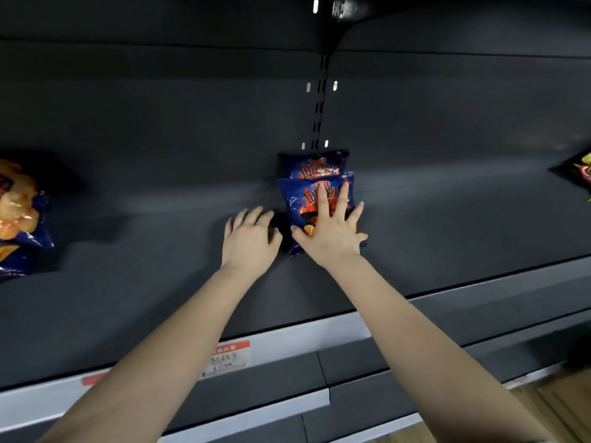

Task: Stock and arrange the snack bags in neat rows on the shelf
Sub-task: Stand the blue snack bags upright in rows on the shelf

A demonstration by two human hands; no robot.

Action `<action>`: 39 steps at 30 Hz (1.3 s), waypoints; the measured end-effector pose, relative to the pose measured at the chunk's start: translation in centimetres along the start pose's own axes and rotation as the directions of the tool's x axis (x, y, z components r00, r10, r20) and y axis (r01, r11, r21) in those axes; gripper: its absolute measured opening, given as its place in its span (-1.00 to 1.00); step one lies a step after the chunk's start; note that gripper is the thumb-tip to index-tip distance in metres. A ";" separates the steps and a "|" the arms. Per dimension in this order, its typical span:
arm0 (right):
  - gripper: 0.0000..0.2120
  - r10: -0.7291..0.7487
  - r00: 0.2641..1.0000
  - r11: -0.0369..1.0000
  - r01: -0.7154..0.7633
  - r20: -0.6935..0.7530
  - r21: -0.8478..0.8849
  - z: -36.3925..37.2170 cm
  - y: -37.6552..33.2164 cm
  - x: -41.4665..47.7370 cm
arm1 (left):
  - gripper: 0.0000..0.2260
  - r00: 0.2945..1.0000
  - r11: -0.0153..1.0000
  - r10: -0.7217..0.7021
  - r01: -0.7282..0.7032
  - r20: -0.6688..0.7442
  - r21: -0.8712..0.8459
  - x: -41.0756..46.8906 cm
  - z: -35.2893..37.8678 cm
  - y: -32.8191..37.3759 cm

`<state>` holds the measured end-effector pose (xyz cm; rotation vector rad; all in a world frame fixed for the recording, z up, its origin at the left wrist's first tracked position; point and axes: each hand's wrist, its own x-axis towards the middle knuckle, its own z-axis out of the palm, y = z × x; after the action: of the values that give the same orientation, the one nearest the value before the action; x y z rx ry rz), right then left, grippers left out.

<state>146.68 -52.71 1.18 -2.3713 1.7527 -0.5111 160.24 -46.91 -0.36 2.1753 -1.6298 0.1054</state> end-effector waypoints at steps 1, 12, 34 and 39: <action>-0.09 0.004 1.000 1.000 -0.004 0.003 -0.008 0.1 0.0 0.0 | -0.58 1.000 1.000 0.002 -0.002 0.017 0.000 0.1 0.1 -0.1; -0.08 -0.004 0.998 1.000 0.005 -0.069 0.002 1.1 0.3 -0.1 | -0.57 0.985 0.999 -0.030 0.023 0.169 0.042 -0.1 0.3 -0.5; -0.36 -0.234 0.962 0.968 0.216 -0.144 -0.130 2.0 0.2 0.5 | -0.55 0.980 0.999 -0.017 0.011 0.199 0.035 -0.1 0.5 -0.8; -0.33 -0.230 0.943 0.971 0.207 -0.239 -0.117 1.5 -0.2 0.2 | -0.56 0.980 1.000 -0.013 0.007 0.201 0.028 -0.2 0.1 -0.6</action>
<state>147.47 -52.93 -0.08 -2.6863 1.6436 -0.8131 160.74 -46.64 -0.64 2.2773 -1.7340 -0.0993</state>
